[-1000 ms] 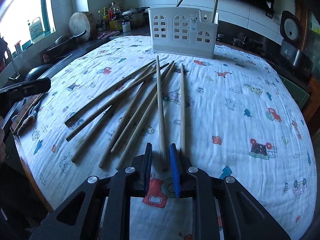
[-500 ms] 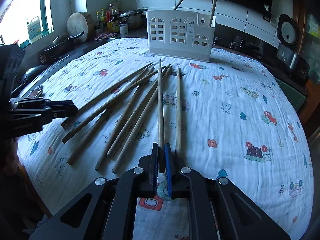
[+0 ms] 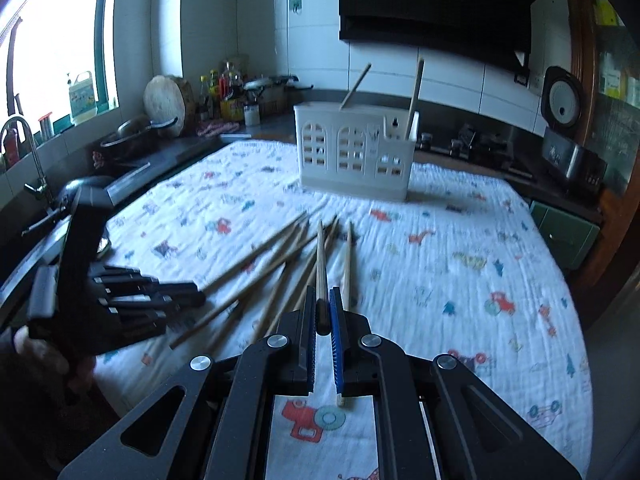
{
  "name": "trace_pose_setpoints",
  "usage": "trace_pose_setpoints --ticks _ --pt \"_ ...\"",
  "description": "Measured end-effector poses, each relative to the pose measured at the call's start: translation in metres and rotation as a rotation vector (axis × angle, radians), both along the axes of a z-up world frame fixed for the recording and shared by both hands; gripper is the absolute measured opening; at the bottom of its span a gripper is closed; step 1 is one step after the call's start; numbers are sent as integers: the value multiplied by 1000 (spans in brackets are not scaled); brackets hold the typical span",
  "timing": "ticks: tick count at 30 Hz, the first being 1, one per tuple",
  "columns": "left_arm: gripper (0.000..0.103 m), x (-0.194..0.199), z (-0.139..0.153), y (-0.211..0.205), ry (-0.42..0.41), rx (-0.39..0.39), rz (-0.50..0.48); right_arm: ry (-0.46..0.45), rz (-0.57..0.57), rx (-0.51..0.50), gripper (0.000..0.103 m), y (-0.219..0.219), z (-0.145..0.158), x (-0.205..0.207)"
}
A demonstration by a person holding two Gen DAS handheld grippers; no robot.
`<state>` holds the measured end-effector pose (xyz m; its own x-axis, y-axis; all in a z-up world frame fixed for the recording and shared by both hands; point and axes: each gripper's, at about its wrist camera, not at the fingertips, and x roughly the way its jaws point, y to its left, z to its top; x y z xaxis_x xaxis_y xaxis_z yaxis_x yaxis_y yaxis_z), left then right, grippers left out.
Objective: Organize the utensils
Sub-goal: 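Carry the left tool's chopstick over the holder while the right tool carries its chopstick there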
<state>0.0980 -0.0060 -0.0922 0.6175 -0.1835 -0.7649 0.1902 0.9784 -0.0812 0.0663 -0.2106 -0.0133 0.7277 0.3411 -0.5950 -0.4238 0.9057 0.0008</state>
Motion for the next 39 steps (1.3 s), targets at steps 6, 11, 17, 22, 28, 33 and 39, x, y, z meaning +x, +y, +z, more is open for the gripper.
trace_pose_setpoints --ticks 6,11,17,22,28,33,39 --pt "6 -1 11 -2 -14 26 10 -61 6 25 7 1 35 3" --pt "6 -8 46 7 -87 -9 0 -99 20 21 7 4 64 15" --pt "6 0 104 19 -206 -65 -10 -112 33 21 7 6 94 40" --pt "6 29 143 23 -241 -87 -38 -85 56 21 7 11 120 67" --pt "6 69 177 23 -236 -93 -65 -90 60 14 7 12 165 99" --pt "6 92 218 23 -273 -93 -92 -106 56 14 7 12 205 124" --pt "6 113 282 22 -363 -85 -108 -143 31 -11 7 16 240 151"
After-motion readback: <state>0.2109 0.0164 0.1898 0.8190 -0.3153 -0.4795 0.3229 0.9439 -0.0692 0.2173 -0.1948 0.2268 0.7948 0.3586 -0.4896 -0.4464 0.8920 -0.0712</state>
